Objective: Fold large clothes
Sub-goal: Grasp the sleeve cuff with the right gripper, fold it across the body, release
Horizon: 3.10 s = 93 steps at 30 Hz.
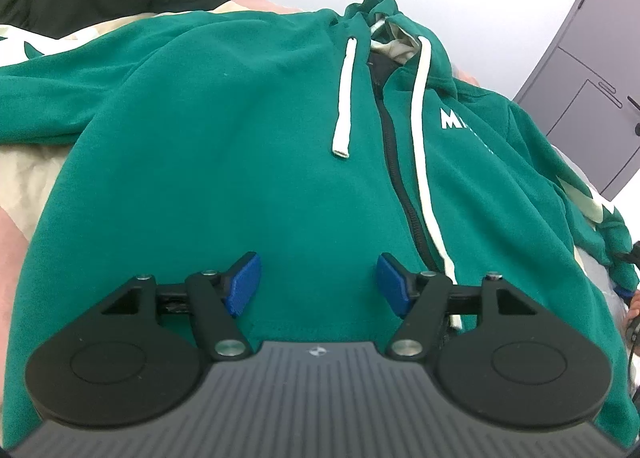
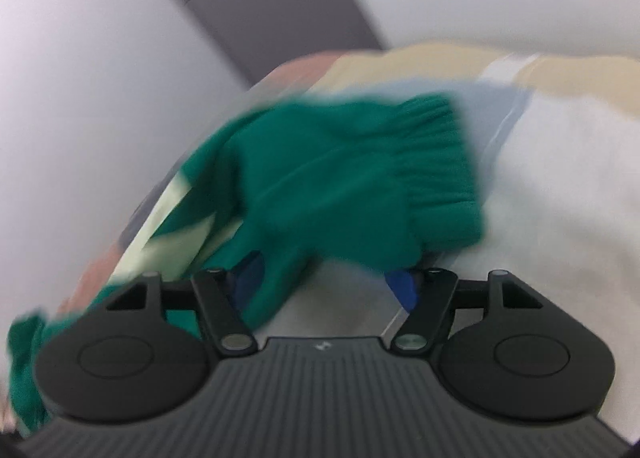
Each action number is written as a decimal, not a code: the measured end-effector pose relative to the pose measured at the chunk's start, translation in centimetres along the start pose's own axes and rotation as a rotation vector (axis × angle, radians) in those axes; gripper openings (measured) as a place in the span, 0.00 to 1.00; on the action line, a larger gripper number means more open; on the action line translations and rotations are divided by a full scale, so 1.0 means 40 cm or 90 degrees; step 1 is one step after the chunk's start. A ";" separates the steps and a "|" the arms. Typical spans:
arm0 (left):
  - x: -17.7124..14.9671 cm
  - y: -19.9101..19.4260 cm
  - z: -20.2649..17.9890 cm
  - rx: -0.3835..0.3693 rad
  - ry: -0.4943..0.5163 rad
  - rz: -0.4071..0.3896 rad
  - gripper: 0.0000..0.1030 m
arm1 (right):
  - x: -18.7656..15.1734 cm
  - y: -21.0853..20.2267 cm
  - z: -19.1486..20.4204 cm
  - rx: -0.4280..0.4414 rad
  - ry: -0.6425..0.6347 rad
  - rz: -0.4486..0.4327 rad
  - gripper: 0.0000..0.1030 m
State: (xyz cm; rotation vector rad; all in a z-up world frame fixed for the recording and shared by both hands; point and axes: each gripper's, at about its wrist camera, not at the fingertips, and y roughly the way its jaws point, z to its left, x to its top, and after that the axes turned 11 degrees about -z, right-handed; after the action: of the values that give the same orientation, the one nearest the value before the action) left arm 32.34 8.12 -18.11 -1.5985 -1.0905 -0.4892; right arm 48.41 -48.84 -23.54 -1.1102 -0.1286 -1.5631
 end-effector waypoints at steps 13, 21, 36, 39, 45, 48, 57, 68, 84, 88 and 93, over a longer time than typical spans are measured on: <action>0.013 0.027 -0.010 0.009 -0.011 -0.005 0.69 | 0.241 0.026 -0.036 -0.019 -0.006 -0.091 0.65; 0.004 0.013 -0.007 0.006 -0.006 -0.006 0.69 | 0.126 0.073 -0.115 0.060 0.123 0.045 0.79; 0.040 0.056 -0.021 0.036 -0.025 0.000 0.69 | 0.188 0.263 -0.055 0.009 0.093 -0.050 0.47; 0.058 0.062 -0.022 0.044 -0.045 0.007 0.69 | 0.223 0.295 -0.025 0.001 0.024 -0.018 0.22; 0.074 0.066 -0.019 0.057 -0.043 0.008 0.69 | 0.319 0.270 0.065 -0.002 -0.070 -0.074 0.14; 0.084 0.059 -0.018 0.064 -0.030 0.003 0.69 | 0.364 0.226 0.131 0.033 -0.108 -0.099 0.14; 0.096 0.008 0.018 0.081 0.009 -0.056 0.69 | 0.350 -0.084 0.441 0.210 -0.352 -0.182 0.14; 0.121 -0.174 0.080 0.021 -0.043 -0.136 0.69 | 0.088 -0.565 0.690 0.428 -0.589 -0.248 0.16; 0.131 -0.310 0.240 -0.035 -0.143 -0.173 0.70 | -0.550 -0.844 0.681 0.578 -0.909 -0.128 0.18; 0.122 -0.302 0.245 -0.040 -0.141 -0.163 0.70 | -0.646 -0.830 0.649 0.590 -0.933 -0.062 0.27; 0.116 -0.284 0.238 -0.050 -0.143 -0.161 0.69 | -0.662 -0.832 0.602 0.628 -0.861 0.021 0.81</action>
State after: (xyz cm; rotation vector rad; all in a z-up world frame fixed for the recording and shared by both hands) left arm 22.99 18.59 -11.48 -1.6197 -1.4706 -0.5337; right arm 32.16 -3.91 -13.18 -1.0978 -1.5626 -0.3052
